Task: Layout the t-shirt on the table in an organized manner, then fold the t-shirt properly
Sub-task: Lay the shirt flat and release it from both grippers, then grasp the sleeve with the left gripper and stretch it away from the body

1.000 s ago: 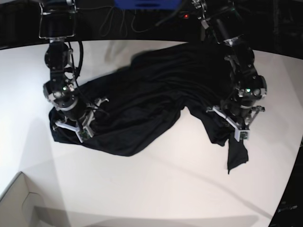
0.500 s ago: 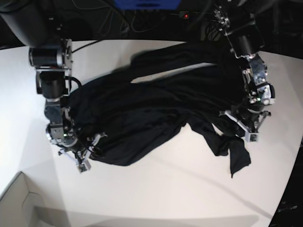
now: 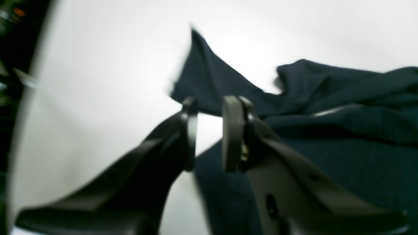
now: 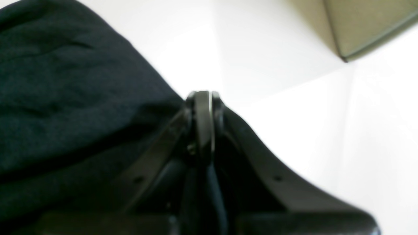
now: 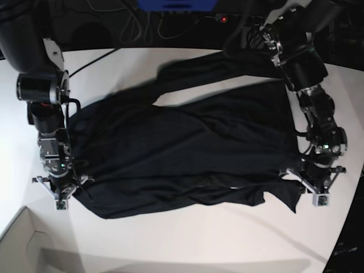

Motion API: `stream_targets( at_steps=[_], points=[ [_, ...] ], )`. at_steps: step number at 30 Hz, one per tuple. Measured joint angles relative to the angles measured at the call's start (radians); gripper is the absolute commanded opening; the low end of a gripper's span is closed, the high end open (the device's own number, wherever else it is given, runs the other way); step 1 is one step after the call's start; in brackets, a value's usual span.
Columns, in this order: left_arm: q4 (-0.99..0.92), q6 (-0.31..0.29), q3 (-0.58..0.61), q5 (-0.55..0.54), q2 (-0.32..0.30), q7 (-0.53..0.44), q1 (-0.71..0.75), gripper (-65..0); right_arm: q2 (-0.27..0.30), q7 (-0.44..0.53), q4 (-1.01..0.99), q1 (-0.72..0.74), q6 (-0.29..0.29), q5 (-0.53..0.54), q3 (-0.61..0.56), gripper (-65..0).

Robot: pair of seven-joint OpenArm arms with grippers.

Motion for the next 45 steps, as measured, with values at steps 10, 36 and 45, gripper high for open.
stream_targets(
  at_steps=[10, 36, 45],
  points=[
    [0.294, -0.002, 0.002, -0.003, 0.110, 0.172, 0.192, -51.6, -0.007, -0.163, 0.458, -0.216, 0.005, 0.002, 0.000, -65.0],
    [-0.537, -0.003, 0.008, -0.018, -0.048, -0.237, -0.082, -51.6, -0.139, -0.754, 1.540, -0.903, 0.430, -0.003, 0.125, -65.0],
    [-0.510, 0.000, 0.007, 0.001, -0.041, -0.182, -0.105, -51.6, -0.139, -0.751, 1.483, -0.940, 0.432, 0.004, 0.125, -65.0]
  ],
)
